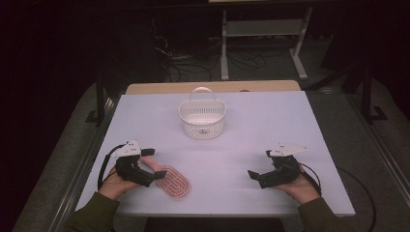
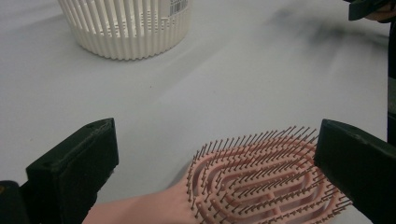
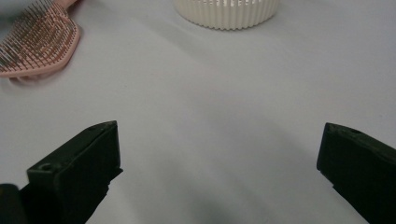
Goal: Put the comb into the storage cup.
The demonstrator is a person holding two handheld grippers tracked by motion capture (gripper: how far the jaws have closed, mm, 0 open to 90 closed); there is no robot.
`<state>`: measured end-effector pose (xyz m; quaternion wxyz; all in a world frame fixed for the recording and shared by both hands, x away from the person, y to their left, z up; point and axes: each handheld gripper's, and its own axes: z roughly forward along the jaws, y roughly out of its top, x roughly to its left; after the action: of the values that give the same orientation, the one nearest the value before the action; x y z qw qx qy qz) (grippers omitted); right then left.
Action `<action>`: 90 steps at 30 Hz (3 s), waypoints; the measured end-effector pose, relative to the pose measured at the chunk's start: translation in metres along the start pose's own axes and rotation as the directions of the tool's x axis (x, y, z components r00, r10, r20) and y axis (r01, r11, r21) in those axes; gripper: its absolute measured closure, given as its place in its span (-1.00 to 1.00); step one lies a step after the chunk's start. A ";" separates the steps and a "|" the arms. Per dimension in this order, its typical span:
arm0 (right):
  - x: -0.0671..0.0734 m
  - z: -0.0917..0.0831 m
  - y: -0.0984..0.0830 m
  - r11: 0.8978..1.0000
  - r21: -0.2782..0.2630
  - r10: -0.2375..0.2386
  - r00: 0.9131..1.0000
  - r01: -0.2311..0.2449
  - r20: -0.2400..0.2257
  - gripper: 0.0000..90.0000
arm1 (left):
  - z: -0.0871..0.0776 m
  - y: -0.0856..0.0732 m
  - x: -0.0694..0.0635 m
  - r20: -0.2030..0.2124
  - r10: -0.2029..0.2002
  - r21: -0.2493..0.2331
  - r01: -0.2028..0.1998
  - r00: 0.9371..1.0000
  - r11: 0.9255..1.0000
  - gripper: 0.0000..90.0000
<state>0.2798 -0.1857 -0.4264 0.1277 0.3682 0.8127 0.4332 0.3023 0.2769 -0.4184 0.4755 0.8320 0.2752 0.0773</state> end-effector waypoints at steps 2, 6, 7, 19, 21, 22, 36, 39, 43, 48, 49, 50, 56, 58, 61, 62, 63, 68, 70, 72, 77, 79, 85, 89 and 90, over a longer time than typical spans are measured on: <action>0.000 0.000 0.000 1.000 0.000 -0.002 1.000 0.002 0.000 -1.00 | 0.000 0.000 0.000 0.001 0.004 0.005 -0.004 1.000 1.000 -1.00; 0.000 -0.001 0.000 1.000 -0.005 0.001 1.000 -0.001 -0.001 -1.00 | 0.000 0.001 -0.001 0.001 0.004 0.004 -0.004 1.000 1.000 -1.00; 0.000 -0.001 0.000 1.000 -0.007 0.003 1.000 -0.003 -0.001 -1.00 | 0.000 0.001 -0.001 0.002 0.002 0.004 -0.002 1.000 1.000 -1.00; 0.000 0.000 0.001 1.000 -0.004 0.006 1.000 -0.006 0.001 -1.00 | -0.004 0.005 0.002 -0.013 -0.007 0.000 0.007 1.000 1.000 -1.00; 0.000 0.000 0.001 1.000 0.000 0.008 1.000 -0.008 0.004 -1.00 | -0.005 0.006 0.005 -0.015 -0.006 0.002 0.006 1.000 1.000 -0.99; 0.000 0.000 0.001 1.000 0.000 0.007 1.000 -0.007 0.004 -1.00 | -0.005 0.006 0.005 -0.015 -0.006 0.002 0.006 1.000 1.000 -0.97; -0.001 0.001 0.001 1.000 0.000 0.016 1.000 -0.016 0.005 -1.00 | -0.009 0.016 0.024 -0.053 -0.034 -0.002 0.034 0.998 0.999 -0.72; -0.001 0.001 0.001 1.000 0.002 0.017 1.000 -0.017 0.006 -1.00 | -0.007 0.019 0.028 -0.060 -0.031 0.005 0.031 0.998 1.000 -0.68; -0.001 0.002 0.001 1.000 -0.002 0.019 1.000 -0.019 0.010 -1.00 | -0.006 0.021 0.034 -0.063 -0.038 0.003 0.038 0.997 0.999 -0.62; -0.002 0.002 0.001 1.000 0.002 0.023 1.000 -0.023 0.011 -1.00 | -0.005 0.025 0.038 -0.071 -0.032 -0.001 0.032 0.997 0.999 -0.52; -0.002 0.002 0.001 1.000 0.002 0.023 1.000 -0.023 0.011 -1.00 | -0.005 0.026 0.039 -0.075 -0.031 -0.002 0.031 0.997 1.000 -0.51; -0.002 0.002 0.001 1.000 0.002 0.023 1.000 -0.023 0.011 -1.00 | -0.005 0.026 0.039 -0.075 -0.031 -0.002 0.031 0.997 1.000 -0.50; -0.003 0.001 0.001 1.000 -0.002 0.029 1.000 -0.029 0.008 -1.00 | -0.004 0.030 0.043 -0.087 -0.027 -0.014 0.025 0.996 1.000 -0.37; -0.003 0.001 0.001 1.000 -0.002 0.029 1.000 -0.029 0.009 -1.00 | -0.004 0.030 0.044 -0.089 -0.018 -0.012 0.017 0.996 1.000 -0.33; -0.002 0.001 0.001 1.000 0.000 0.029 1.000 -0.029 0.009 -1.00 | -0.003 0.029 0.047 -0.099 -0.028 -0.008 0.027 0.995 1.000 -0.32; -0.003 0.001 0.001 1.000 -0.001 0.030 1.000 -0.030 0.010 -1.00 | -0.003 0.029 0.048 -0.101 -0.031 -0.008 0.031 0.994 1.000 -0.29; -0.003 0.001 0.001 1.000 -0.001 0.030 1.000 -0.030 0.010 -1.00 | -0.003 0.028 0.049 -0.105 -0.033 -0.006 0.033 0.994 0.999 -0.29; -0.002 0.001 0.001 1.000 -0.001 0.028 1.000 -0.028 0.011 -1.00 | -0.004 0.027 0.052 -0.117 -0.032 -0.007 0.031 0.993 0.999 -0.20; -0.002 0.001 0.001 1.000 0.000 0.023 1.000 -0.023 0.010 -1.00 | -0.004 0.026 0.054 -0.120 -0.027 -0.001 0.027 0.992 1.000 -0.17; -0.002 0.002 0.000 1.000 0.002 0.020 1.000 -0.020 0.006 -1.00 | -0.002 0.025 0.058 -0.126 -0.030 0.014 0.032 0.992 0.999 -0.11; -0.002 0.002 0.000 1.000 0.005 0.018 1.000 -0.018 0.003 -1.00 | -0.001 0.024 0.061 -0.142 -0.031 0.044 0.037 0.989 0.998 0.01; -0.002 0.002 -0.001 1.000 0.006 0.019 1.000 -0.019 0.003 -1.00 | -0.001 0.023 0.062 -0.146 -0.029 0.048 0.036 0.989 0.998 0.07; -0.001 0.002 -0.001 1.000 0.007 0.017 1.000 -0.017 0.004 -1.00 | -0.003 0.021 0.064 -0.161 -0.032 0.079 0.046 0.986 0.996 0.23; -0.002 0.002 -0.001 1.000 0.009 0.018 1.000 -0.018 0.003 -1.00 | -0.004 0.020 0.067 -0.188 -0.037 0.101 0.057 0.982 0.993 0.38; -0.002 0.002 -0.001 1.000 0.010 0.018 1.000 -0.018 0.003 -1.00 | -0.005 0.020 0.068 -0.193 -0.043 0.103 0.064 0.980 0.993 0.41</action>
<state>0.2817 -0.1860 -0.4284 0.1232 0.3766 0.8114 0.4297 0.3646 0.3084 -0.4081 0.4029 0.8378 0.3453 0.1284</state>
